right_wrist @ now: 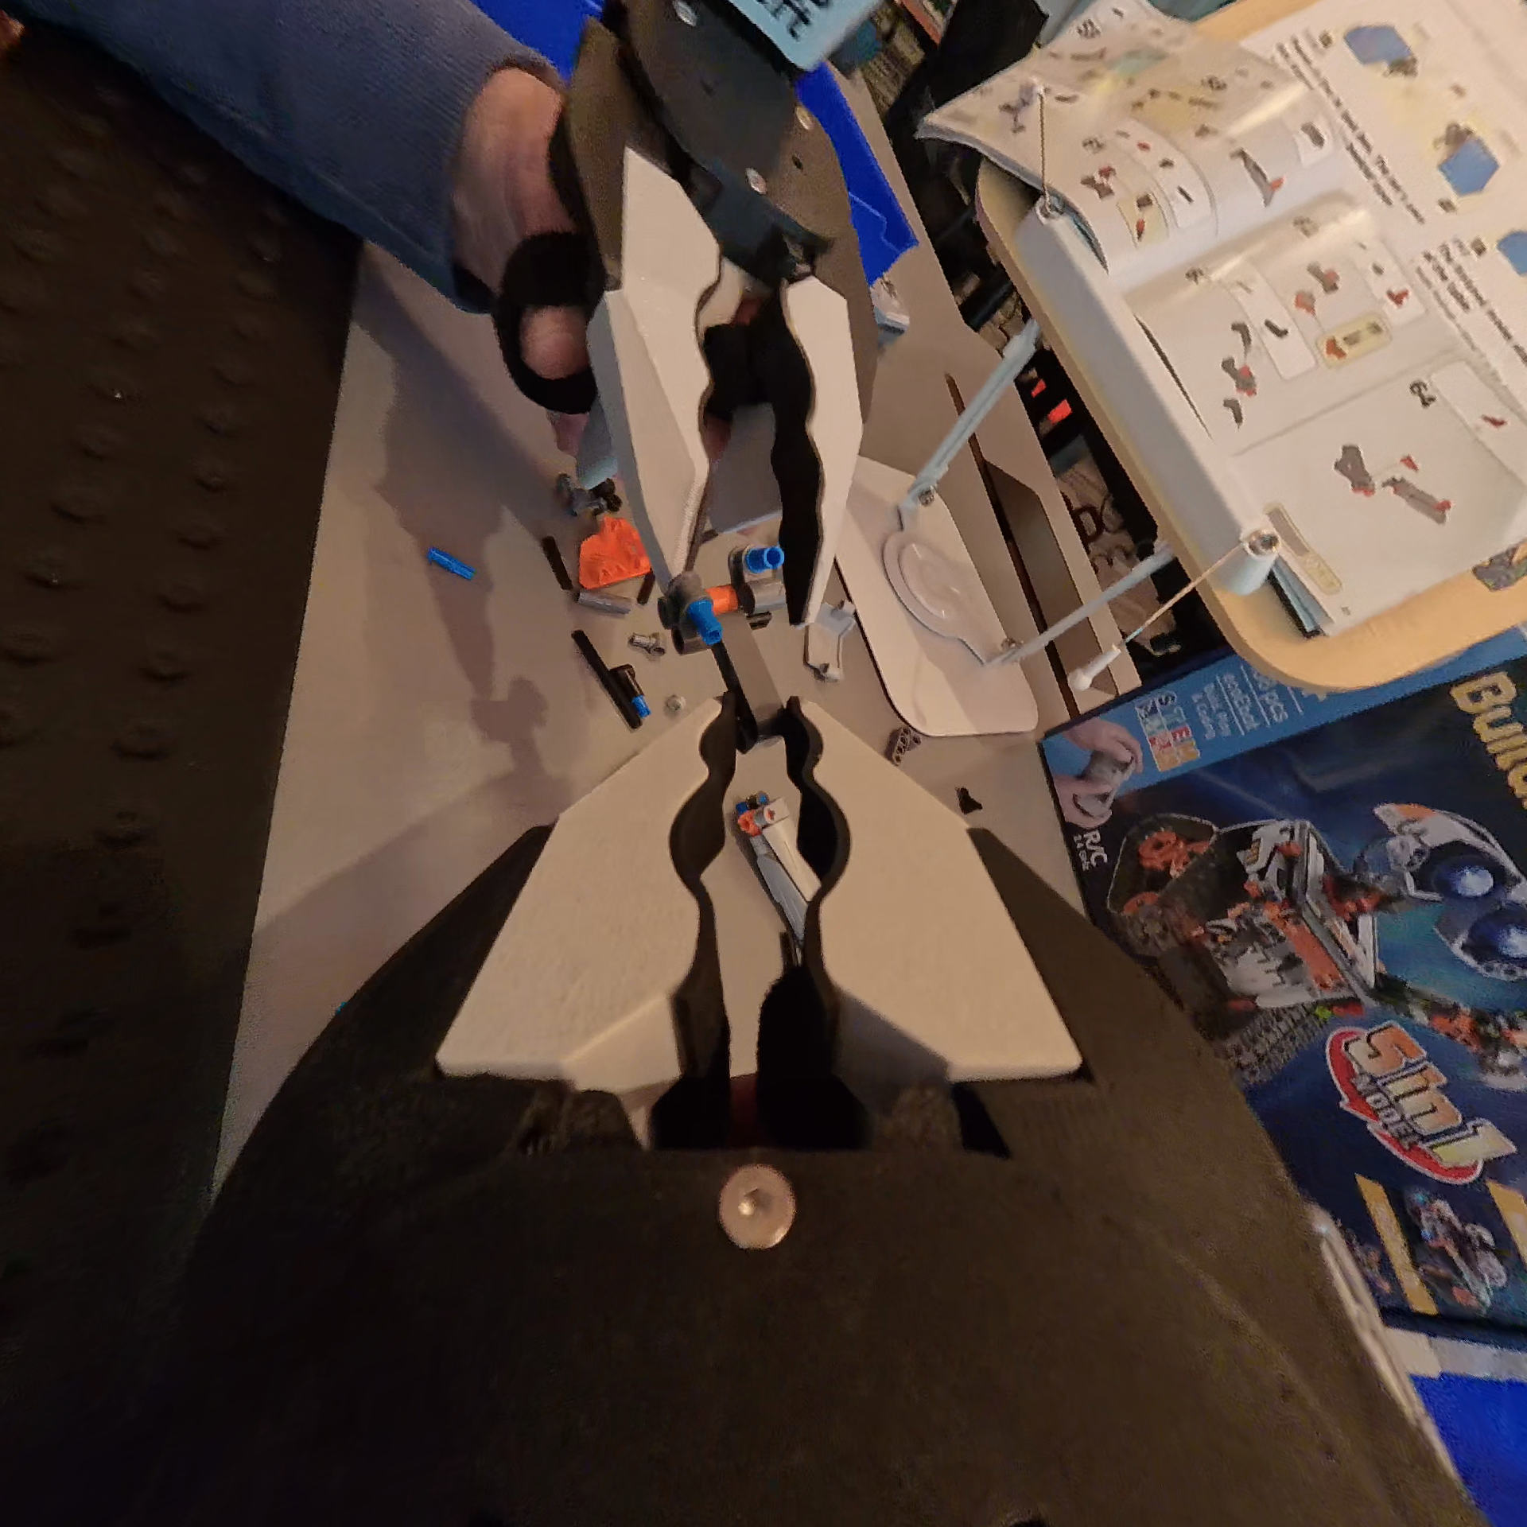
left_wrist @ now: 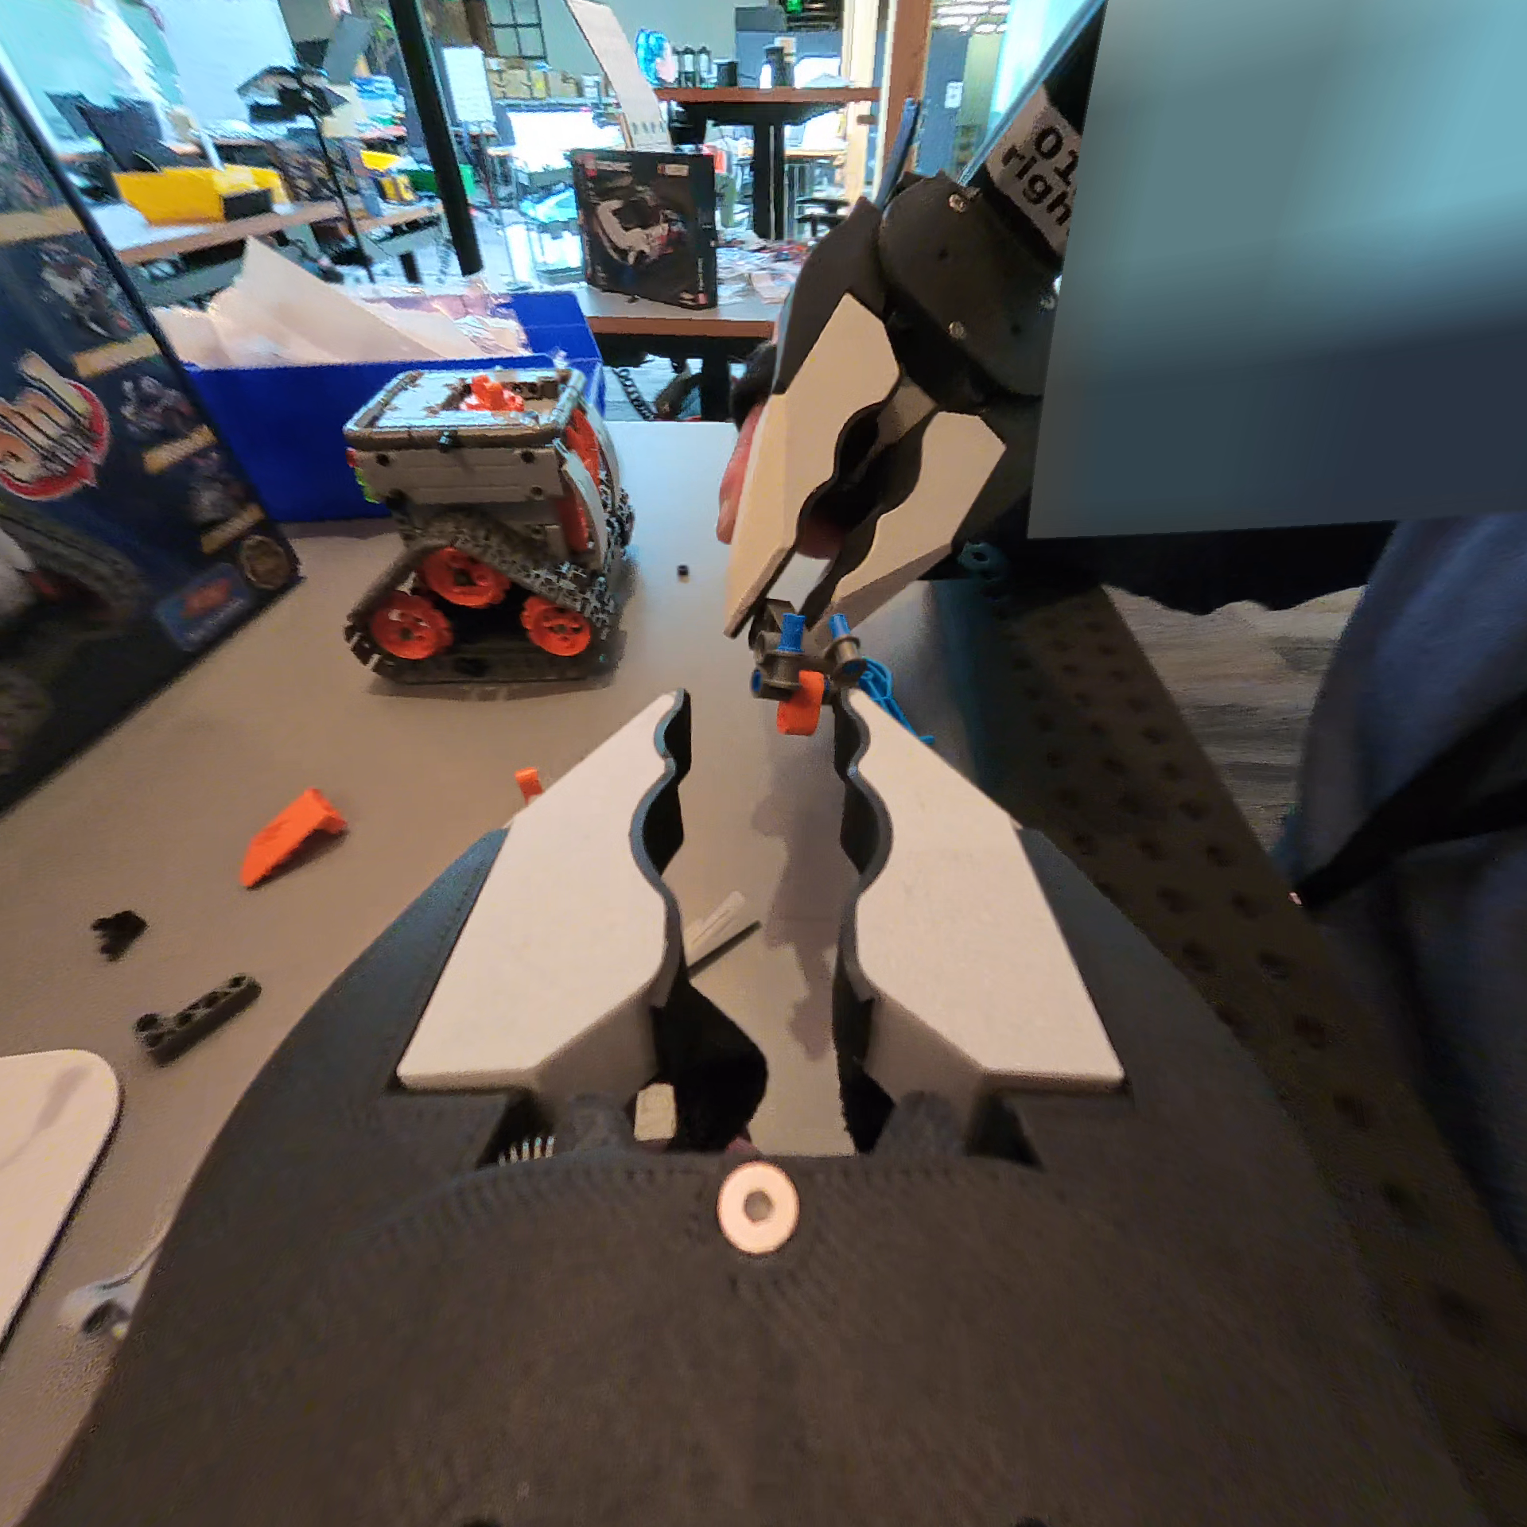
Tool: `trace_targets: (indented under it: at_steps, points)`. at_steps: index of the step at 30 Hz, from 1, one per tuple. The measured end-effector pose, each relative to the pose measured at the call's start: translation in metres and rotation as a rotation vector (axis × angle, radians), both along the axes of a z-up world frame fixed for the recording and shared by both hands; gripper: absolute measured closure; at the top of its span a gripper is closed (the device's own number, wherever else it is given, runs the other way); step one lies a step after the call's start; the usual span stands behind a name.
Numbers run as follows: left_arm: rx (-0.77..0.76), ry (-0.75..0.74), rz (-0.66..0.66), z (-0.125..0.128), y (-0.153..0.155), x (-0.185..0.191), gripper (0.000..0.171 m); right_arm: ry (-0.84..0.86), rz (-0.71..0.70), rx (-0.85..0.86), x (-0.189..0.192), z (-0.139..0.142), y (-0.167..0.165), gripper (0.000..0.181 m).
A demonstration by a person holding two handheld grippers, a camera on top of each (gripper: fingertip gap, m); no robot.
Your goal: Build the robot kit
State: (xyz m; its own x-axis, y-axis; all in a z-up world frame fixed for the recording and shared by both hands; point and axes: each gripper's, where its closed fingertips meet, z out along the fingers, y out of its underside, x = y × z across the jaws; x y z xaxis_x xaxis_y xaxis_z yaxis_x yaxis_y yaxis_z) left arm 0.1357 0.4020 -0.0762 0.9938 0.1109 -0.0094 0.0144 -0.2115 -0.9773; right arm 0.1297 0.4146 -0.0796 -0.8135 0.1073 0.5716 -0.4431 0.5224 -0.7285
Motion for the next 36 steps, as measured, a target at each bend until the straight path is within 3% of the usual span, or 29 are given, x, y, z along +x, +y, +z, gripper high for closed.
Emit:
trace_targets:
  at_steps: [7, 11, 16, 22, 29, 36]
  points:
    - [-0.086, 0.105, 0.04, -0.012, 0.006, 0.0, 0.129, -0.105, -0.092, -0.026, -0.011, -0.002, 0.0, 0.172]
    - [-0.081, 0.166, 0.122, -0.007, 0.007, -0.011, 0.147, -0.136, -0.11, -0.026, -0.013, -0.005, -0.001, 0.172]
    - [-0.106, 0.172, 0.113, -0.01, 0.006, -0.012, 0.147, -0.064, -0.11, -0.022, -0.012, -0.001, -0.001, 0.172]
    - [-0.157, 0.284, 0.115, -0.009, 0.003, -0.011, 0.147, 0.066, -0.104, -0.011, -0.008, 0.005, -0.003, 0.172]
    - [-0.086, 0.135, 0.06, -0.008, 0.001, -0.01, 0.147, 0.101, -0.124, -0.028, -0.007, 0.012, -0.007, 0.17]
    - [0.021, -0.127, 0.004, -0.002, 0.004, -0.009, 0.147, -0.148, -0.114, -0.14, -0.01, 0.013, -0.006, 0.17]
